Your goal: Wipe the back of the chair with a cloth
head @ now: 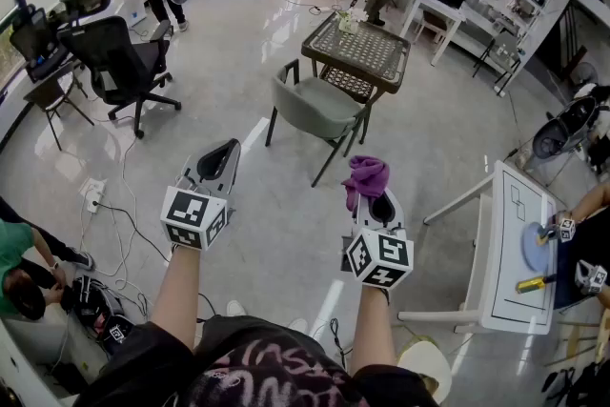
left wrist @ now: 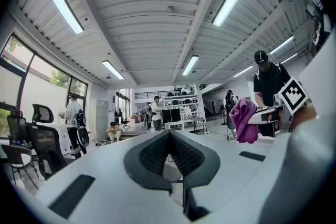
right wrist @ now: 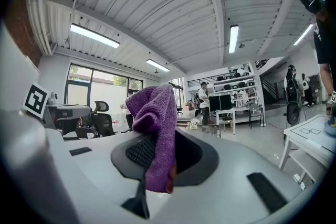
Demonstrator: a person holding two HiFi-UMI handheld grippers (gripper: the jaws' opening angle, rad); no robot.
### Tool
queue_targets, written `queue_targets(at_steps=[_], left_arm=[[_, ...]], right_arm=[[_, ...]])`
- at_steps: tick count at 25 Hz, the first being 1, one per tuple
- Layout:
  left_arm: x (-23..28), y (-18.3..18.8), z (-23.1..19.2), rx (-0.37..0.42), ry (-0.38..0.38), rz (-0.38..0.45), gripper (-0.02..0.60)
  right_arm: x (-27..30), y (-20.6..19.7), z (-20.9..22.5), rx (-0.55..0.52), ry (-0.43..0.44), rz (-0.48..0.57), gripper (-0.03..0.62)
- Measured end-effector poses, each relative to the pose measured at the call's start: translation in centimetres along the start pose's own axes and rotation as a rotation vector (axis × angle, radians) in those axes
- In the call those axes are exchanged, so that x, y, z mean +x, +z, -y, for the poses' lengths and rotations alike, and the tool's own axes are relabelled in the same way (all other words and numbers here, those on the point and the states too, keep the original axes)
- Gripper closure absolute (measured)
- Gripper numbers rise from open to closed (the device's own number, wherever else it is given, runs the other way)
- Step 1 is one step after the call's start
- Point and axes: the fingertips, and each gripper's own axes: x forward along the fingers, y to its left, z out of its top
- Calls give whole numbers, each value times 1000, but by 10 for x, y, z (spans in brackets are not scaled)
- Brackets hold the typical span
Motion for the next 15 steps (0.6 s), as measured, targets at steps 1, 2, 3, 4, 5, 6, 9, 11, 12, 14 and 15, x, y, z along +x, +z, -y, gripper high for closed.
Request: queue_targets(at_steps=[1,2,3,4,5,6,9,11,12,14,15], left_arm=[[-1,0,0,-4,0,0,572],[-2,-1,0,-7,0,0,572],[-3,-1,0,-8,-1,1,572],[-3,0,1,-6,-2,1,572],[-3,0,2,-2,-5,0,572],[-3,0,3,3,-8,0,572],[-7,-1,4,-1,-13,-1,572],[-10,-2,1,-3,-12,-3,572],[-11,-3,1,-2,-13,-5,572],[-13,-6,0,-2,-20,-9,572],[-14,-7,-1,-3,-24,-12,572]], right_arm=[[0,1,-2,-2,4,0,505],[0,1,-4,-3,8,-1,505],[0,2,-5,-4,10,0,505],[0,3,-5,-4,9,2,505],[0,3,-5,-5,6,4,505],[-1,3,-5,-8,3,5,505],[-4,1,-8,-28,4,0,505],[-6,0,-15,-36,15,0,505],[-7,0,-18,-34,20,3,503],[-7,0,-22,-21,25,4,503],[-7,0,-24,-1,28,2,503]])
